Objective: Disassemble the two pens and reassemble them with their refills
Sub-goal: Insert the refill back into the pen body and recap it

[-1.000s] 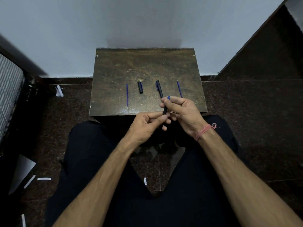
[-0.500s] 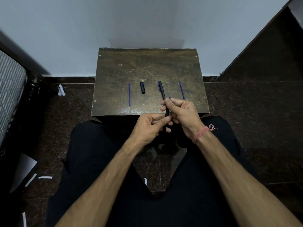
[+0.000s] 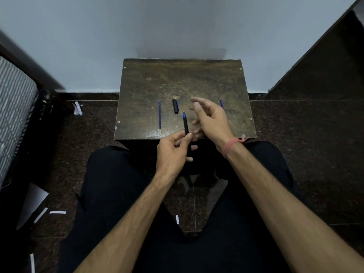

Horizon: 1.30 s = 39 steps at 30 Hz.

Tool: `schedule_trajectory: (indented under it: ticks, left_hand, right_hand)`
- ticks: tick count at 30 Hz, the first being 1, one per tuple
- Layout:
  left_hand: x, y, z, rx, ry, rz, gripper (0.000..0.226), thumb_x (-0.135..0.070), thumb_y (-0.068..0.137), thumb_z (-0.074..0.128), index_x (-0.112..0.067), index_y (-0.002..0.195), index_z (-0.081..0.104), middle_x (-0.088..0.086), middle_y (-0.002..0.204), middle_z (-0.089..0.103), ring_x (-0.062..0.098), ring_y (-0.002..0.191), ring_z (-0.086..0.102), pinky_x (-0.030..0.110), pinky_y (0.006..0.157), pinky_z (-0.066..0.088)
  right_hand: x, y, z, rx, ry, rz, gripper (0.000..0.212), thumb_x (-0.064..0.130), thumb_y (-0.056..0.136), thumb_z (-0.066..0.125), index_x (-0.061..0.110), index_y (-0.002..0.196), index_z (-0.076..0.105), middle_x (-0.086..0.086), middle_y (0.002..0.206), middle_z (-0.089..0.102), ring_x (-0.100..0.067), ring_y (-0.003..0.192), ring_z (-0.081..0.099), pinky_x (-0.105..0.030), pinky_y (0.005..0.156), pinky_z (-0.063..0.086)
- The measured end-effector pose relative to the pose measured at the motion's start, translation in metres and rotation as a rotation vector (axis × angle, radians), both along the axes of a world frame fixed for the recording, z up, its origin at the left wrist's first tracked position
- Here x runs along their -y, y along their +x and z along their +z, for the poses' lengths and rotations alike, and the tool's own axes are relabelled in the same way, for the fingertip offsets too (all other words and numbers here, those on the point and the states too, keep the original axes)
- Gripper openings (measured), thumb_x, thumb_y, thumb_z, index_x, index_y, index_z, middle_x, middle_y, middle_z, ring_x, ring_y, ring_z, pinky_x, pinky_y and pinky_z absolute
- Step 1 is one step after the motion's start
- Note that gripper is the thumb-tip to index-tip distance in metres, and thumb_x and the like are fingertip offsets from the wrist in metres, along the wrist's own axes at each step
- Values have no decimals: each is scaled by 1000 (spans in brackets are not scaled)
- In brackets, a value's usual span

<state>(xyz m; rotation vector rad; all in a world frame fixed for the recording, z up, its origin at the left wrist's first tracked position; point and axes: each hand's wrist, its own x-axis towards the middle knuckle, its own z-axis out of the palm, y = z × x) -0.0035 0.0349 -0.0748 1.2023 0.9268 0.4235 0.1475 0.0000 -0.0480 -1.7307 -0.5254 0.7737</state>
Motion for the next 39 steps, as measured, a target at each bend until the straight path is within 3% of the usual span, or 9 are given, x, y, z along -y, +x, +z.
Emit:
schedule_trajectory:
  ticks: [3, 5, 12, 17, 20, 25, 27, 33, 39]
  left_hand:
    - [-2, -1, -1, -7, -32, 93, 14, -22, 113, 69, -19, 118, 81, 0, 106, 89, 21, 101, 87, 21, 56, 63]
    - [-3, -3, -2, -2, -38, 127, 17, -23, 112, 70, -15, 123, 81, 1, 108, 89, 19, 101, 87, 21, 58, 62]
    - [-2, -11, -3, 39, -32, 226, 23, -27, 107, 77, -17, 127, 83, -3, 110, 89, 16, 98, 87, 23, 63, 65]
    - [-7, -10, -5, 44, -8, 274, 25, -30, 106, 79, -20, 128, 84, -7, 111, 89, 11, 97, 86, 22, 66, 65]
    - [-6, -10, -8, 53, 14, 256, 15, -31, 107, 78, -33, 120, 85, -10, 109, 88, 10, 97, 86, 23, 67, 66]
    - [-1, -8, -8, 23, 94, 187, 24, -22, 101, 85, -32, 123, 86, -8, 114, 88, 3, 97, 82, 22, 68, 65]
    - [2, -7, -6, 45, 83, 131, 29, -21, 96, 90, -33, 121, 86, -14, 111, 88, 3, 101, 84, 19, 67, 64]
    - [8, -5, -6, 15, 115, 43, 22, -19, 94, 92, -31, 112, 87, -11, 106, 89, 10, 99, 86, 23, 62, 63]
    - [7, -5, -9, -22, 133, 39, 24, -24, 92, 94, -28, 115, 88, -10, 102, 89, 11, 94, 86, 24, 62, 63]
  right_hand:
    - [-24, 5, 4, 383, -205, 104, 28, 21, 108, 61, 31, 129, 78, 4, 121, 81, -16, 106, 77, -41, 94, 64]
    - [-38, 4, 8, 599, -333, 207, 28, 27, 107, 62, 34, 128, 78, 5, 125, 80, -21, 118, 74, -38, 101, 59]
    - [-61, -1, 8, 1126, -580, 521, 19, 27, 103, 62, 26, 107, 80, 0, 111, 76, -28, 107, 72, -39, 80, 56]
    - [-29, -15, 11, 1243, -581, 583, 13, 30, 100, 65, 25, 95, 76, -2, 86, 75, -31, 84, 76, -35, 64, 44]
    - [7, -19, 7, 988, -476, 469, 9, 28, 95, 70, 29, 103, 74, 0, 91, 80, -28, 86, 77, -36, 68, 55]
    - [53, -13, 9, -325, 136, -54, 38, -3, 99, 72, 14, 133, 66, -6, 98, 81, -19, 89, 80, -35, 83, 67]
    - [59, -3, 13, -603, 302, -167, 34, -4, 104, 64, 12, 134, 65, -8, 109, 81, -23, 100, 81, -32, 89, 66]
    - [62, 10, 14, -819, 471, -254, 37, -5, 107, 57, 9, 140, 63, -8, 116, 80, -27, 115, 78, -34, 94, 64]
    - [63, 14, 7, -791, 444, -223, 41, -5, 107, 59, 8, 146, 60, -9, 122, 78, -28, 119, 77, -34, 95, 64]
